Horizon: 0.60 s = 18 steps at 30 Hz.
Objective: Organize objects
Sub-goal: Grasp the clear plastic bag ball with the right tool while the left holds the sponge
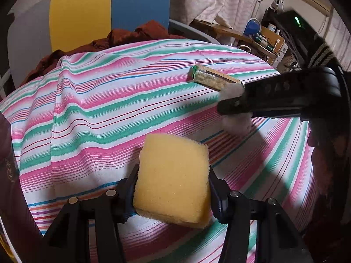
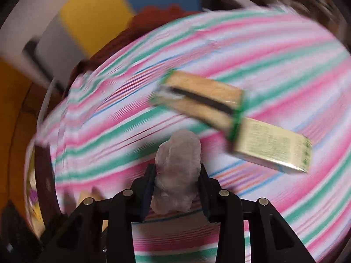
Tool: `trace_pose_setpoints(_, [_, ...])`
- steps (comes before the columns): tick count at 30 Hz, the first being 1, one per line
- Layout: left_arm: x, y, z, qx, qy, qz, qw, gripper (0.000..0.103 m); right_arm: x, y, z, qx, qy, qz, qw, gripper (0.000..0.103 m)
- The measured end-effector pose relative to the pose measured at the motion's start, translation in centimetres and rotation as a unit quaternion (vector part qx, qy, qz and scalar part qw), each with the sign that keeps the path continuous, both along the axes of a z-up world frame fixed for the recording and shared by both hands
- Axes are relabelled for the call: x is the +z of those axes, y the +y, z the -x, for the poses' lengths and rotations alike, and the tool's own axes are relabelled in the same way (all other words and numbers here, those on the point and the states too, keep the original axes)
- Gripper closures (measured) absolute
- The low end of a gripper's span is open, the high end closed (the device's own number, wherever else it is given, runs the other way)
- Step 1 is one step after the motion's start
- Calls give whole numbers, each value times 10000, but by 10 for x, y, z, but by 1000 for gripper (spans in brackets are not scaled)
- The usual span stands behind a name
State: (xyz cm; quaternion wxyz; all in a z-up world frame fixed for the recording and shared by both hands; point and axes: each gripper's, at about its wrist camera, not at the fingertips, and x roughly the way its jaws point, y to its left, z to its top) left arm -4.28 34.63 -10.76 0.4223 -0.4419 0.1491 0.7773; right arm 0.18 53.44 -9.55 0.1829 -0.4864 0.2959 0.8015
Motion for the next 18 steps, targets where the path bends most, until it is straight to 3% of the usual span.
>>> trace_pose_setpoints(4, [-2, 0, -3, 20, 134, 2, 9999, 48, -4, -22, 12, 568, -327, -530, 9964, 66])
trace_pose_setpoints(12, [-3, 0, -3, 56, 140, -24, 9999, 47, -8, -24, 6, 660, -355, -639, 9951, 65])
trace_pose_setpoints(18, [-4, -2, 0, 65, 77, -116, 9999, 47, -9, -20, 5, 535, -256, -438, 9973, 63])
